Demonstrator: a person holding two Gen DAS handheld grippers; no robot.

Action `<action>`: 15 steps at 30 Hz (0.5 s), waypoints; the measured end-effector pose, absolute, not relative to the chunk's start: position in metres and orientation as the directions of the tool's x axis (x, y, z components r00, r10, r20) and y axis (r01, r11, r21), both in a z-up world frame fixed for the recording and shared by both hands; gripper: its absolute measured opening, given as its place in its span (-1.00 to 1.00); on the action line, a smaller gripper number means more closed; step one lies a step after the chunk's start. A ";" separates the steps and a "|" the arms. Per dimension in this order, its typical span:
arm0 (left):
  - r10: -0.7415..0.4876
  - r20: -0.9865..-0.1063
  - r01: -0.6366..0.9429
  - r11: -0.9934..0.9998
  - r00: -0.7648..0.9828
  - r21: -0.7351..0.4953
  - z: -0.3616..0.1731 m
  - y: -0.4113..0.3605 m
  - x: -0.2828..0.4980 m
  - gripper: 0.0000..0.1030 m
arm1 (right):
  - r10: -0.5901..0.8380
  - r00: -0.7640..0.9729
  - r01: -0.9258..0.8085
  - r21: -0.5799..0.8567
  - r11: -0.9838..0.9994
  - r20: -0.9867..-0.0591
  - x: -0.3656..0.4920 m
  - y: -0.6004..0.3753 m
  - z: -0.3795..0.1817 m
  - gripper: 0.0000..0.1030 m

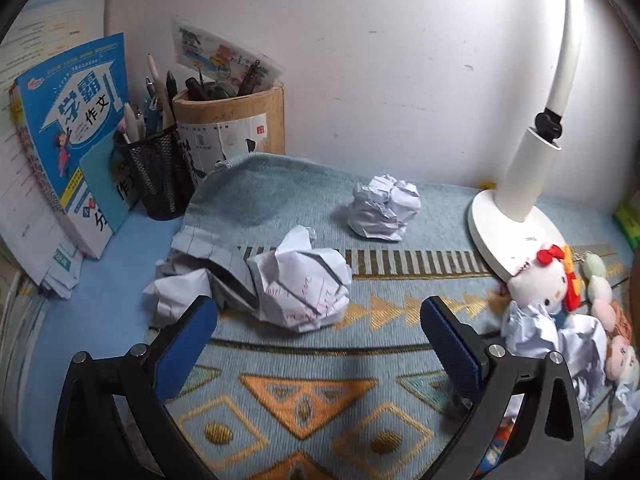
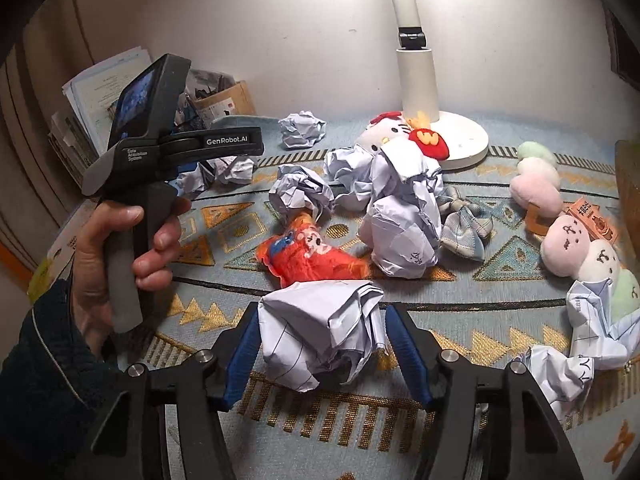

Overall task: Organize objects
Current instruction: 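Grasp a crumpled paper ball with the right tool while the left tool grasps another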

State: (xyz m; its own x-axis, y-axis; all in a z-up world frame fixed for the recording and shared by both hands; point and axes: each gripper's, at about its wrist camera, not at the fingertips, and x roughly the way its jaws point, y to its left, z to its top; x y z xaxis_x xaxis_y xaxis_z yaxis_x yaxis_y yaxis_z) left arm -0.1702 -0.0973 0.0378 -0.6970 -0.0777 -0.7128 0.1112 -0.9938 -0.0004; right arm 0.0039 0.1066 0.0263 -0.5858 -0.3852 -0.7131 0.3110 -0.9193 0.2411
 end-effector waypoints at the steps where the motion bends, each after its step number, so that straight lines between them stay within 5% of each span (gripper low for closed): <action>1: -0.086 -0.714 0.112 -0.994 -0.695 0.011 0.035 -0.096 -0.176 0.87 | -0.390 -0.572 0.310 0.250 -0.917 -0.721 0.002 0.106 0.024 0.13; 5: -0.087 -0.750 0.113 -0.993 -0.656 0.017 0.021 -0.095 -0.191 0.15 | -0.397 -0.571 0.320 0.251 -0.914 -0.719 0.002 0.104 0.023 -0.06; 7: -0.114 -0.744 0.114 -0.992 -0.658 0.051 0.018 -0.093 -0.190 0.02 | -0.402 -0.580 0.329 0.248 -0.911 -0.708 0.005 0.103 0.025 -0.10; 15: -0.027 -0.710 0.025 -1.000 -0.704 0.013 0.045 -0.078 -0.143 -0.08 | -0.425 -0.646 0.355 0.243 -0.903 -0.634 0.021 0.108 0.039 -0.10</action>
